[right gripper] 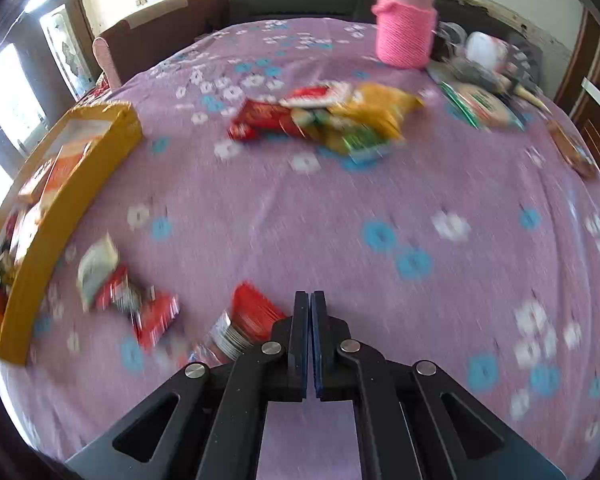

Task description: Organize snacks

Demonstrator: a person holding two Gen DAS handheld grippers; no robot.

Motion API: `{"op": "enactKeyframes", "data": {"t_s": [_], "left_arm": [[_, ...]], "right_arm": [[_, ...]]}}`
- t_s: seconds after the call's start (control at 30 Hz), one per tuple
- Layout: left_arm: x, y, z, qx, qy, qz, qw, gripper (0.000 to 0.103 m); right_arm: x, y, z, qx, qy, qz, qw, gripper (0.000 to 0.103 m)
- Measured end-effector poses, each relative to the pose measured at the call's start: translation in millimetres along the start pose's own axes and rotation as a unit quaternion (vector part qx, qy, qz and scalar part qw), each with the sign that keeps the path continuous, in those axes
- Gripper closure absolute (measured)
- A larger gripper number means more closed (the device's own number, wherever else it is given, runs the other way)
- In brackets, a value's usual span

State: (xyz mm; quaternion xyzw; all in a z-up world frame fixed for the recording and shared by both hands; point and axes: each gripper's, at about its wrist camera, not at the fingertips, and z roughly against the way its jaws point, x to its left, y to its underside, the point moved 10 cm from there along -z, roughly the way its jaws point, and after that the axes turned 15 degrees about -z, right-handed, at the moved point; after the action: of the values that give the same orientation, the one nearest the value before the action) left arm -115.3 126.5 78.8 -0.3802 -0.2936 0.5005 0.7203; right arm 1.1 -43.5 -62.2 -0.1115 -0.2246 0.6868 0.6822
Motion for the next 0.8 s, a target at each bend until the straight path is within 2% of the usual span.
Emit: {"op": "enactKeyframes", "data": {"t_s": [0.13,0.3,0.6,0.8], "left_arm": [[-16,-12,22,-0.019,-0.007,-0.009,0.9998,0.0],[-36,-21,44,-0.037,-0.005,-0.011,0.9992,0.0],[-52,-26,57,-0.048,-0.002,-0.015,0.9987,0.0],[-51,-21,53,-0.043,-0.003,-0.014,0.999,0.0]], "right_arm": [[-17,26,24,-0.004,-0.002,-0.012,1.0,0.101],[-27,43,55,-0.025,-0.007,-0.016,1.0,0.101],[-38,53,82,-0.048,-0.011,-0.021,0.999,0.101],[-44,51,78,-0.044,-0.022,-0.036,0.998,0.101]]}}
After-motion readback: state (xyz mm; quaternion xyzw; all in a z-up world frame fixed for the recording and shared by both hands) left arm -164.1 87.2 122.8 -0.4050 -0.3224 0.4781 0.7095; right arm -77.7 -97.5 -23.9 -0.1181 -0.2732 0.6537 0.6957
